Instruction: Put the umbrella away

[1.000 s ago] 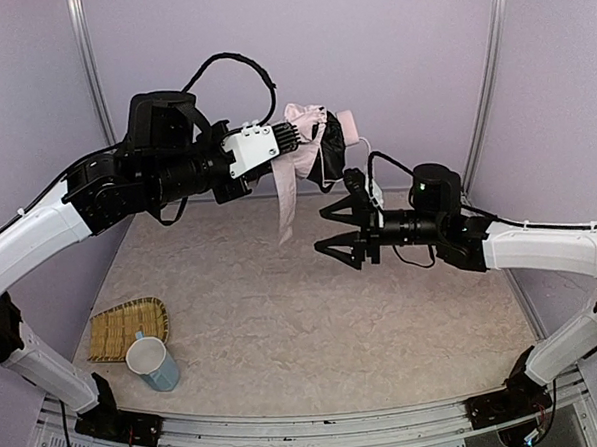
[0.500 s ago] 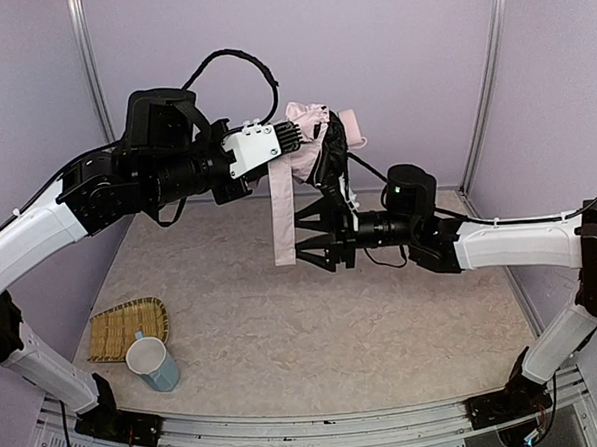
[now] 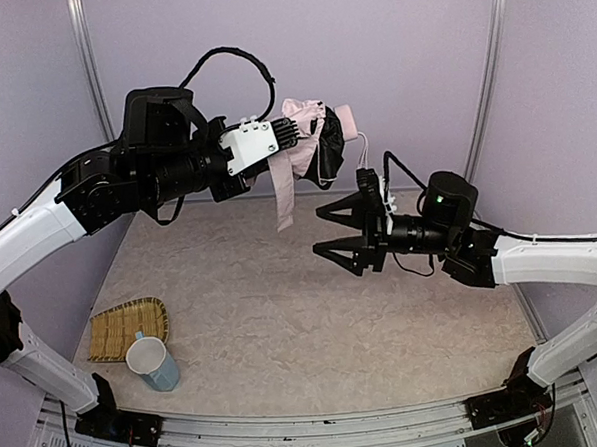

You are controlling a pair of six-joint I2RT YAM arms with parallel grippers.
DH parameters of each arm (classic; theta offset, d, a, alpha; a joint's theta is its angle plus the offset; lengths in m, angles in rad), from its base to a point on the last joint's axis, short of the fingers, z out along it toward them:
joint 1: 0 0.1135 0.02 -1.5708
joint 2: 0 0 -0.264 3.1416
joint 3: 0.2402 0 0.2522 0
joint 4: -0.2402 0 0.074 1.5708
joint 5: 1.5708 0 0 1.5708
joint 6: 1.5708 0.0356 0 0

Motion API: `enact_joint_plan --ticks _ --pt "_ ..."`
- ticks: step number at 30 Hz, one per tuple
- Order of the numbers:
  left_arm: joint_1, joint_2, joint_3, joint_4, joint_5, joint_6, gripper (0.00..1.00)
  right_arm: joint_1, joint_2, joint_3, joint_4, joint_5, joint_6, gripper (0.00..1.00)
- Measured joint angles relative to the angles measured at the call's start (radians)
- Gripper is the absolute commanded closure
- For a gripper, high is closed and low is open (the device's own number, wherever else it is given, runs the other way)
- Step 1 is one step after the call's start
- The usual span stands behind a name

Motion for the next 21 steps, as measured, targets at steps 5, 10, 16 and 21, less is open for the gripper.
enact_joint_plan --ticks 5,10,16,21 --pt "0.0 0.0 0.0 0.002 0.0 0.0 1.0 0.038 0.062 0.016 0.008 0.0 0.012 0.22" --pt "0.0 0.0 0.0 0.002 0.001 -0.003 1.0 0.05 0.125 0.06 0.01 0.022 0.021 0.18" --pt "0.0 -0.003 0.0 0.001 0.016 -0.01 1.0 0.051 0.159 0.09 0.029 0.058 0.024 0.17" --pt "0.0 -0.005 0.0 0.002 0.023 -0.016 1.0 0.051 0.212 0.143 0.029 0.059 0.027 0.73"
